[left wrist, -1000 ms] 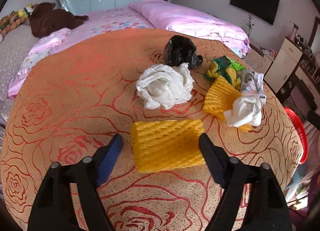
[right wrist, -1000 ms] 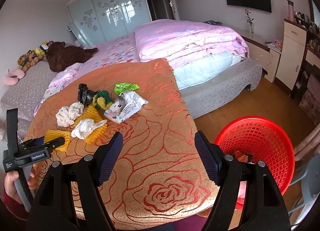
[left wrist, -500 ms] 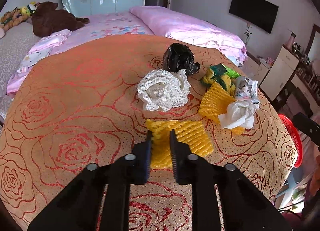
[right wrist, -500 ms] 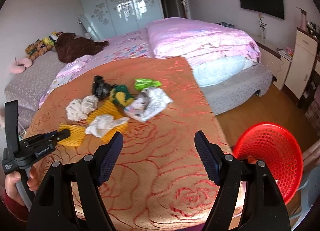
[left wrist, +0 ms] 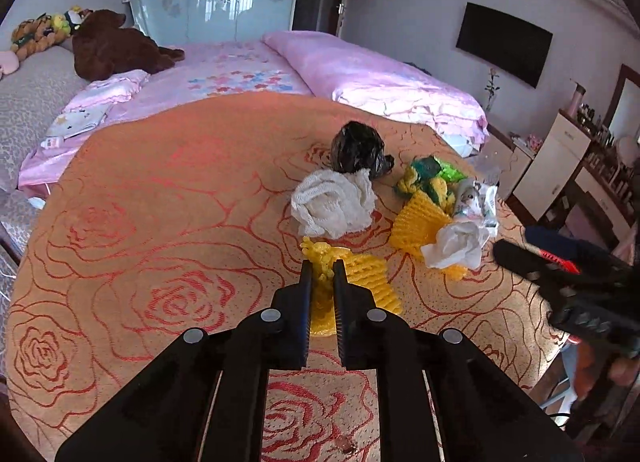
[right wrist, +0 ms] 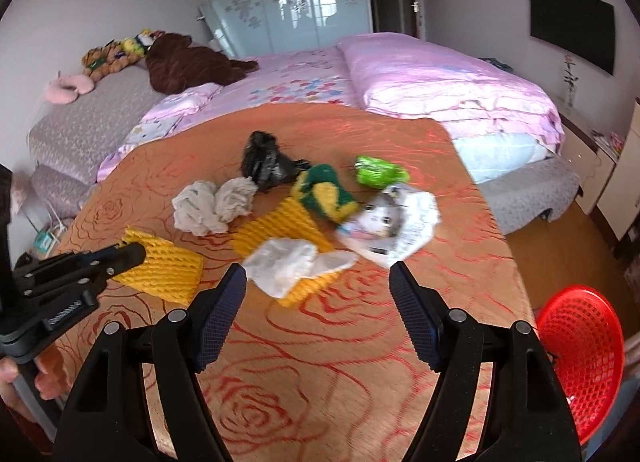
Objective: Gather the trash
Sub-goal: 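Grasp a white tissue with the right tool while the left tool holds the yellow net, then carry the yellow net and white tissue with both tools over the red wastebasket, then open both tools to drop the net and tissue into the wastebasket, then move both open tools back over the trash on the bedspread, then close the left tool on the white mesh foam net, then grasp the cat-printed snack bag with the right tool while the left tool holds the white net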
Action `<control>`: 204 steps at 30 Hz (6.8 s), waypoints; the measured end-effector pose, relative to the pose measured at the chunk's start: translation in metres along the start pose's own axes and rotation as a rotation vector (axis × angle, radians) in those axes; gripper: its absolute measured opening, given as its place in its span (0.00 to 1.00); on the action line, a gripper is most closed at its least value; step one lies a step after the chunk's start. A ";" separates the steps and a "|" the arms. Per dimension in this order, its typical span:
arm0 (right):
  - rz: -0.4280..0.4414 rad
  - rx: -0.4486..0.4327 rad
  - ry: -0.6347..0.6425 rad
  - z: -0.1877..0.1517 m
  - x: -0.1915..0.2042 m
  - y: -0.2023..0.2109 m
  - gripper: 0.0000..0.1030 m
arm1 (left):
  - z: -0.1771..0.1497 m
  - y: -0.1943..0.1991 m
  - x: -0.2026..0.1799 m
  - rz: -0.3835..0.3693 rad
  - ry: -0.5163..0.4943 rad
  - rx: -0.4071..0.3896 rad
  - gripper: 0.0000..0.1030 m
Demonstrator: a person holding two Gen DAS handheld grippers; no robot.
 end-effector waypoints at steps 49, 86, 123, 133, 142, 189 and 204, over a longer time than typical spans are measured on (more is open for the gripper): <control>-0.097 -0.102 -0.101 -0.002 -0.066 0.062 0.35 | 0.025 0.037 -0.055 -0.034 -0.081 -0.105 0.09; -0.295 -0.135 -0.286 -0.046 -0.183 0.119 0.35 | 0.033 0.003 -0.189 -0.231 -0.255 -0.038 0.09; -0.279 0.015 -0.598 -0.122 -0.294 0.094 0.52 | -0.023 -0.091 -0.353 -0.387 -0.519 0.226 0.40; -0.288 -0.010 -0.593 -0.118 -0.288 0.100 0.62 | -0.014 -0.074 -0.328 -0.354 -0.477 0.170 0.72; -0.318 -0.082 -0.506 -0.105 -0.260 0.107 0.75 | -0.007 -0.052 -0.293 -0.263 -0.459 0.076 0.80; -0.217 -0.025 -0.288 -0.081 -0.163 0.066 0.83 | 0.059 -0.081 -0.027 0.080 -0.069 0.095 0.41; -0.127 -0.036 -0.226 -0.028 -0.112 0.032 0.83 | 0.018 -0.035 -0.023 0.137 -0.054 0.040 0.29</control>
Point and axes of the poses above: each gripper's, at about its wrist camera, not at the fingertips, and y roughly against the way its jaws point, x to its left, z to its top, the point moved 3 cm from there along -y, roughly the way its jaws point, and after that the axes turned 6 degrees about x, right-handed, at the moved point
